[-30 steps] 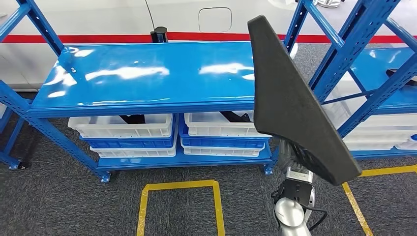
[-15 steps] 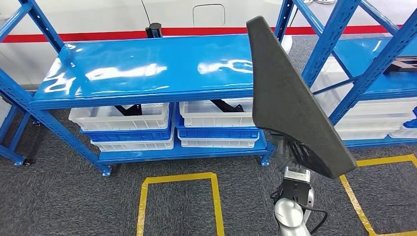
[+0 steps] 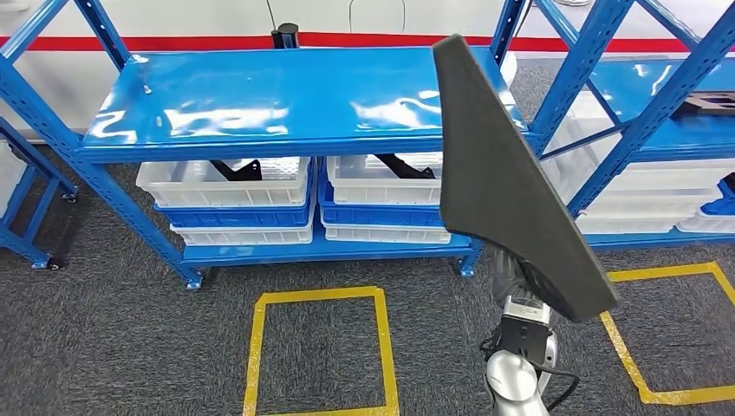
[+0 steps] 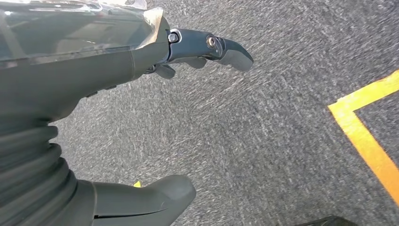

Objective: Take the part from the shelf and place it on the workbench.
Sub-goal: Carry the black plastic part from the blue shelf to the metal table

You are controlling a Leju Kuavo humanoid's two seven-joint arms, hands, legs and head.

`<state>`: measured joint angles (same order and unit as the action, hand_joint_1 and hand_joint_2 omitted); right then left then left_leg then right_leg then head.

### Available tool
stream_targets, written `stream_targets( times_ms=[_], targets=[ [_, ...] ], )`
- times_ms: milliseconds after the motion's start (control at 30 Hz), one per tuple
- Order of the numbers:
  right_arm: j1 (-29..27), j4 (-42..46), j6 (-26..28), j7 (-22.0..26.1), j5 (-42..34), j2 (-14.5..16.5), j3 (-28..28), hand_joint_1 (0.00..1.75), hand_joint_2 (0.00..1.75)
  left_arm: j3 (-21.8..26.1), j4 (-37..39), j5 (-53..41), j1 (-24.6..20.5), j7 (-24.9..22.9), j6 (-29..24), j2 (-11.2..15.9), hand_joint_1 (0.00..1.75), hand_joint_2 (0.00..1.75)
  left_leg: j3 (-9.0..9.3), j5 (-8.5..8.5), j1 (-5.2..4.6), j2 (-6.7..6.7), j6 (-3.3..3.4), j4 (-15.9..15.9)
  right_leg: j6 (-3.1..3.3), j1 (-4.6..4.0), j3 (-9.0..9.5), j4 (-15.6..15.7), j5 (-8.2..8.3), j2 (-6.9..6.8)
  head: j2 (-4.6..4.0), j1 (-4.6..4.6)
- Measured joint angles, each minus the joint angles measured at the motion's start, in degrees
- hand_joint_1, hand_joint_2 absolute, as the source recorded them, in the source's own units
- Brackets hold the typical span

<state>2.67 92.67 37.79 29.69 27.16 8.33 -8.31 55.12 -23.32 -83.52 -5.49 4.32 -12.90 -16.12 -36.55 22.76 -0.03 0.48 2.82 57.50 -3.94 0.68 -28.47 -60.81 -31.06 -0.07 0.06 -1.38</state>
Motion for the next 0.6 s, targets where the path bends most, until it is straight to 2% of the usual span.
stream_targets(
  times_ms=[33, 67, 100, 133, 167, 200, 267, 300, 333, 367, 400, 433, 500, 533, 567, 600],
  targets=[
    [0.05, 0.00, 0.01, 0.03, 0.04, 0.01, 0.01, 1.75, 1.75, -0.06, 0.00, 0.00, -0.04, -0.01, -0.01, 0.01, 0.00, 1.75, -0.20, -0.47, -0.11, -0.03, -0.31, -0.01, 0.35, -0.15, 1.88, 3.16, 0.13, 0.04, 0.00, 0.05],
    [0.11, -0.01, 0.03, 0.07, 0.07, -0.01, 0.02, 1.75, 1.75, -0.11, 0.00, 0.00, -0.10, -0.02, -0.01, 0.01, 0.00, 1.75, -0.31, -0.93, -0.21, -0.05, -0.63, -0.05, 0.82, -0.32, 2.79, 4.90, 0.00, 0.10, 0.00, 0.10],
    [0.13, -0.01, 0.06, 0.10, 0.08, -0.01, 0.05, 1.75, 1.75, -0.15, 0.00, 0.00, -0.13, -0.03, -0.02, 0.02, 0.00, 1.75, -0.37, -1.36, -0.27, -0.05, -0.97, -0.15, 1.30, -0.48, 2.70, 5.23, 0.13, 0.16, 0.00, 0.16],
    [0.15, -0.03, 0.08, 0.13, 0.08, 0.00, 0.09, 1.75, 1.75, -0.16, 0.00, 0.00, -0.14, -0.03, -0.02, 0.02, 0.00, 1.75, -0.47, -1.67, -0.22, -0.07, -1.29, -0.19, 1.82, -0.26, 2.17, 5.18, 0.49, 0.16, -0.01, 0.20],
    [0.20, -0.04, 0.09, 0.15, 0.08, 0.02, 0.13, 1.75, 1.75, -0.16, 0.00, 0.00, -0.15, -0.04, -0.02, 0.02, 0.00, 1.75, -0.82, -1.20, -0.11, -0.13, -1.63, 0.13, 2.43, -0.04, 1.77, 5.17, 0.91, 0.13, 0.00, 0.23],
    [0.20, -0.05, 0.10, 0.15, 0.08, 0.07, 0.17, 1.75, 1.75, -0.16, 0.00, 0.01, -0.13, -0.07, -0.02, 0.03, 0.00, 1.75, -1.38, 0.27, 0.01, -0.22, -1.95, 1.21, 3.12, 0.19, 1.30, 5.22, 1.46, 0.06, 0.00, 0.28],
    [0.21, -0.07, 0.10, 0.16, 0.09, 0.16, 0.21, 1.75, 1.75, -0.16, 0.00, 0.01, -0.11, -0.11, -0.02, 0.04, 0.00, 1.75, -3.32, 5.87, 0.22, -0.40, -2.53, 6.89, 4.03, 0.35, 0.22, 5.18, 2.68, -0.05, 0.01, 0.37],
    [0.19, -0.09, 0.11, 0.18, 0.09, 0.19, 0.22, 1.75, 1.75, -0.18, 0.00, 0.01, -0.11, -0.13, -0.02, 0.05, 0.00, 1.75, -4.33, 8.47, 0.28, -0.42, -2.79, 10.80, 4.17, 0.31, -0.39, 5.09, 3.24, -0.08, 0.00, 0.39],
    [0.17, -0.13, 0.13, 0.19, 0.09, 0.20, 0.24, 1.75, 1.75, -0.19, 0.00, 0.00, -0.12, -0.15, -0.02, 0.07, 0.00, 1.75, -5.00, 10.00, 0.33, -0.43, -3.01, 14.21, 4.11, 0.27, -1.03, 4.94, 3.73, -0.08, -0.01, 0.41],
    [0.16, -0.17, 0.16, 0.21, 0.09, 0.20, 0.27, 1.75, 1.75, -0.22, 0.00, -0.03, -0.13, -0.21, -0.02, 0.08, 0.00, 1.75, -4.82, 10.15, 0.41, -0.43, -3.14, 15.96, 4.00, 0.24, -1.76, 4.72, 4.14, -0.08, -0.01, 0.41],
    [0.15, -0.21, 0.20, 0.24, 0.09, 0.20, 0.31, 1.75, 1.75, -0.28, 0.00, -0.07, -0.14, -0.28, -0.01, 0.10, 0.00, 1.75, -3.64, 9.34, 0.51, -0.43, -3.19, 15.61, 3.85, 0.24, -2.40, 4.46, 4.42, -0.08, -0.01, 0.42],
    [0.15, -0.23, 0.25, 0.28, 0.09, 0.20, 0.36, 1.75, 1.75, -0.37, 0.00, -0.10, -0.19, -0.36, 0.02, 0.13, 0.00, 1.75, -1.40, 8.03, 0.63, -0.42, -3.15, 13.12, 3.70, 0.24, -2.96, 4.14, 4.63, -0.08, -0.01, 0.42],
    [0.18, -0.24, 0.30, 0.40, 0.09, 0.21, 0.44, 1.75, 1.75, -0.60, 0.00, -0.15, -0.43, -0.46, 0.09, 0.19, 0.00, 1.75, 4.16, 6.52, 0.71, -0.55, -2.83, 5.25, 3.33, 0.14, -3.85, 3.41, 4.92, -0.09, -0.01, 0.41],
    [0.21, -0.26, 0.31, 0.47, 0.09, 0.21, 0.47, 1.75, 1.75, -0.69, 0.00, -0.15, -0.55, -0.48, 0.13, 0.22, 0.00, 1.75, 5.99, 6.34, 0.62, -0.63, -2.54, 2.41, 3.05, 0.03, -4.17, 3.13, 5.10, -0.10, 0.00, 0.37],
    [0.23, -0.29, 0.31, 0.54, 0.10, 0.22, 0.49, 1.75, 1.75, -0.78, 0.00, -0.16, -0.66, -0.48, 0.16, 0.24, 0.00, 1.75, 6.86, 6.47, 0.46, -0.72, -2.25, 0.84, 2.71, -0.06, -4.42, 2.95, 5.32, -0.11, 0.00, 0.36],
    [0.24, -0.36, 0.31, 0.60, 0.10, 0.23, 0.50, 1.75, 1.75, -0.84, 0.00, -0.16, -0.72, -0.49, 0.20, 0.26, 0.00, 1.75, 6.86, 6.40, 0.24, -0.75, -1.90, 0.56, 2.26, -0.10, -4.60, 2.93, 5.61, -0.11, 0.00, 0.32]
  ],
)
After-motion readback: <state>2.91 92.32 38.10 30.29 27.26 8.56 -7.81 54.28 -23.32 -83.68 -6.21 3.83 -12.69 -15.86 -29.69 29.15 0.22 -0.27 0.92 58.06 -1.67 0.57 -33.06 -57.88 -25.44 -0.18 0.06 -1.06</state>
